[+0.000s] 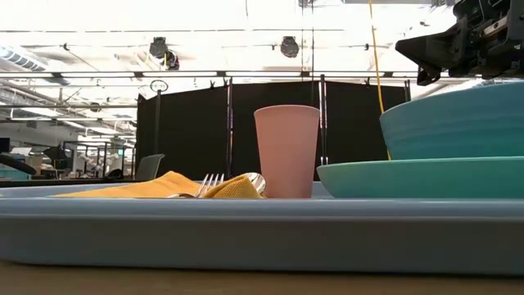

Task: Set up tray
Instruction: Put the yellow knife on the yellow napkin to the left of the orange fork

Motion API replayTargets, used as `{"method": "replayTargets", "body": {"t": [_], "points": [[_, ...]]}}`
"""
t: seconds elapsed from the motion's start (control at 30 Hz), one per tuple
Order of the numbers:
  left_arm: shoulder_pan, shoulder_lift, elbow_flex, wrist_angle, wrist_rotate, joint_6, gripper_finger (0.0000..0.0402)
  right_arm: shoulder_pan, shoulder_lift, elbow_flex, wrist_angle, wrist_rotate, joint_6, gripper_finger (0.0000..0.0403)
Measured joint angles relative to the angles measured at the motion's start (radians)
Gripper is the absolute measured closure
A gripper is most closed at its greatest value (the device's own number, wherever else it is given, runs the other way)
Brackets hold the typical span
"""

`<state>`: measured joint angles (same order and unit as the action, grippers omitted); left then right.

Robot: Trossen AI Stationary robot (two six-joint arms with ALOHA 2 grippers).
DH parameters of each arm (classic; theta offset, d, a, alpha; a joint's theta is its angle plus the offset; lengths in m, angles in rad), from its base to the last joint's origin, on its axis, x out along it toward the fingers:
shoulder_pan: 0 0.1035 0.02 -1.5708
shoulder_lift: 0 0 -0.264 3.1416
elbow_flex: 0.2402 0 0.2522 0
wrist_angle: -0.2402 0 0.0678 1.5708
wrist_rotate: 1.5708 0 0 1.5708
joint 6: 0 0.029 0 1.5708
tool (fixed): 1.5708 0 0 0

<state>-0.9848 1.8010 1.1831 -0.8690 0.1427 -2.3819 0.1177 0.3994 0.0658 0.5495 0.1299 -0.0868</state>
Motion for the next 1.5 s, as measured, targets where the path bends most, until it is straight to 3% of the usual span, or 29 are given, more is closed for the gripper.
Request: {"method": "replayTargets", "body": {"t": [0.07,0.17,0.4,0.63,0.83,0.93,1.03,1.2,1.3,1.5], "points": [[0.000,0.002,0.000,-0.023,-0.026,0.017,0.0309,0.000,0.000,0.000,0.000,0.000,0.000,0.0403],[0.000,0.002,0.000,-0.070,-0.148,0.046,0.0309,0.000,0.000,0.000,0.000,0.000,-0.001,0.0403],[0.033,0.002,0.000,-0.071,-0.278,0.315,0.0309,0.000,0.000,0.000,0.000,0.000,-0.002,0.0403],[0.146,-0.063,0.000,-0.098,-0.549,0.786,0.0309,0.000,0.000,0.000,0.000,0.003,-0.004,0.0403],[0.271,-0.225,0.000,-0.094,-0.810,1.301,0.0309,0.000,0.000,0.000,0.000,0.004,-0.008,0.0403],[0.363,-0.338,0.000,-0.103,-0.898,1.454,0.0309,0.000,0.000,0.000,0.000,0.006,-0.007,0.0403],[0.414,-0.480,0.000,-0.220,-1.006,1.376,0.0309,0.000,0.000,0.000,-0.001,0.006,-0.005,0.0403],[0.327,-0.656,0.000,-0.622,-1.034,0.812,0.0309,0.000,0.000,0.000,-0.018,0.005,-0.001,0.0403],[0.270,-0.655,-0.004,-0.706,-0.929,0.573,0.0309,0.000,0.001,0.000,-0.033,0.005,0.010,0.0403],[0.231,-0.523,-0.019,-0.702,-0.568,0.398,0.0310,0.000,0.003,0.000,-0.057,0.005,0.023,0.0403]]}}
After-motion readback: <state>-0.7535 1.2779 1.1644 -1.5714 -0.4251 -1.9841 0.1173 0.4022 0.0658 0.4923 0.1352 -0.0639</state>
